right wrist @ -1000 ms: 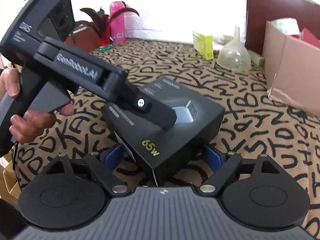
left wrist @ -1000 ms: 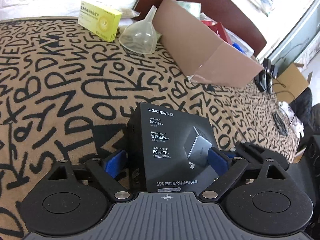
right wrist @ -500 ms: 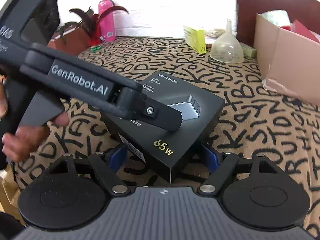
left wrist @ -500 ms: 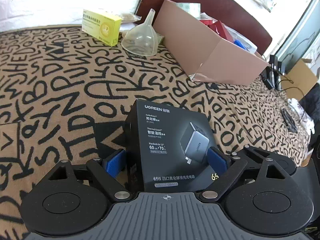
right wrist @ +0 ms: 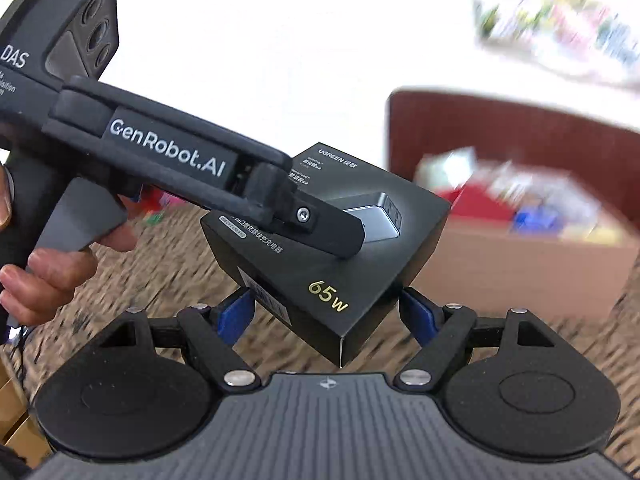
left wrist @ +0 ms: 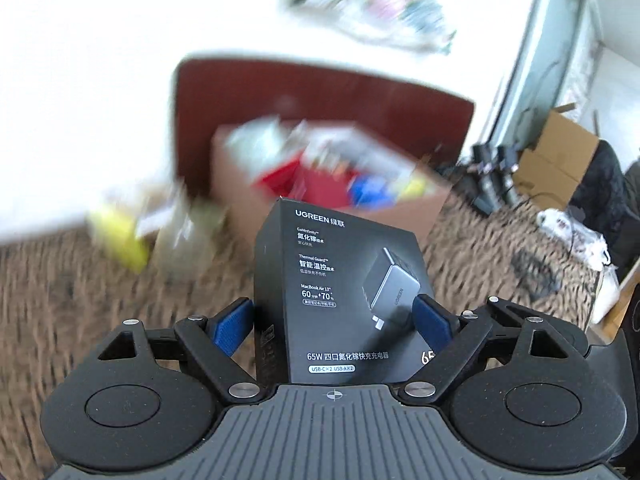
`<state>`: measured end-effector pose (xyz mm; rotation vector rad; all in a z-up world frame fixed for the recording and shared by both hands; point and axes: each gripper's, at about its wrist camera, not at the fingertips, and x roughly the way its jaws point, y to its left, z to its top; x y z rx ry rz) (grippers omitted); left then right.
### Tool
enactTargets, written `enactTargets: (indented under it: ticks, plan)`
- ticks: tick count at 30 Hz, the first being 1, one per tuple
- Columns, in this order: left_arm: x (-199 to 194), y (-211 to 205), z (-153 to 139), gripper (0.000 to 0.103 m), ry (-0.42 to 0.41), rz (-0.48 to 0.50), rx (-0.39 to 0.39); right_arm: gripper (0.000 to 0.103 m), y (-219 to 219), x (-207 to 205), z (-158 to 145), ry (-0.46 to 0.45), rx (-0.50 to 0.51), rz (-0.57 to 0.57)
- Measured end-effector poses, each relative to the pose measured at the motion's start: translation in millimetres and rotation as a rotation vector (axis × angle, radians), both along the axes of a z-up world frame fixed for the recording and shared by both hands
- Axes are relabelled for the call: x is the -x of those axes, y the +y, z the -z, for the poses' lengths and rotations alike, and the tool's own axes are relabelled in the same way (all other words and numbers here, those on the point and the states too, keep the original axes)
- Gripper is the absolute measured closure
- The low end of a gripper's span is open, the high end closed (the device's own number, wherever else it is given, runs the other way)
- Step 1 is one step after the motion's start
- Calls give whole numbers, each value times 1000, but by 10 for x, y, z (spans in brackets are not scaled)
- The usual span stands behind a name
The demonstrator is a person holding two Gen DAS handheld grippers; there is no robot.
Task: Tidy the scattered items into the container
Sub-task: 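Carry the black box into the cardboard box and open the left tool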
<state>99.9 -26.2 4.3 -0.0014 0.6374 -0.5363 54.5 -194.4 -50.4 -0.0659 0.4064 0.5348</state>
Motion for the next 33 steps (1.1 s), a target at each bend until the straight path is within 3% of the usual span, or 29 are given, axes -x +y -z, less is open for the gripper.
enactTargets:
  ticks: [5, 8, 14, 18, 24, 28, 30, 33]
  plan:
    - [-331, -409, -604, 17, -58, 34, 54, 20, -410, -339, -571, -65, -64, 63]
    - [-507, -610, -875, 18, -80, 56, 95, 20, -601, -534, -892, -134, -35, 99]
    - [-961, -1055, -1082, 18, -111, 89, 123, 20, -938, -1089, -1221, -145, 17, 138]
    - [-1406, -1318, -945, 18, -53, 100, 140, 20, -1079, -1537, -1128, -104, 74, 157]
    - [-2080, -1547, -505, 17, 54, 93, 203, 19, -1230, -2062, -793, -17, 127, 180]
    - [-2534, -1605, -140, 12, 144, 69, 216, 19, -1284, -2439, -543, 24, 140, 174]
    - [-2726, -1604, 52, 12, 197, 40, 187, 19, -1288, -2645, -404, 30, 177, 209]
    - [-2884, -1476, 224, 14, 235, 25, 203, 20, -1349, -2878, -226, 93, 179, 231]
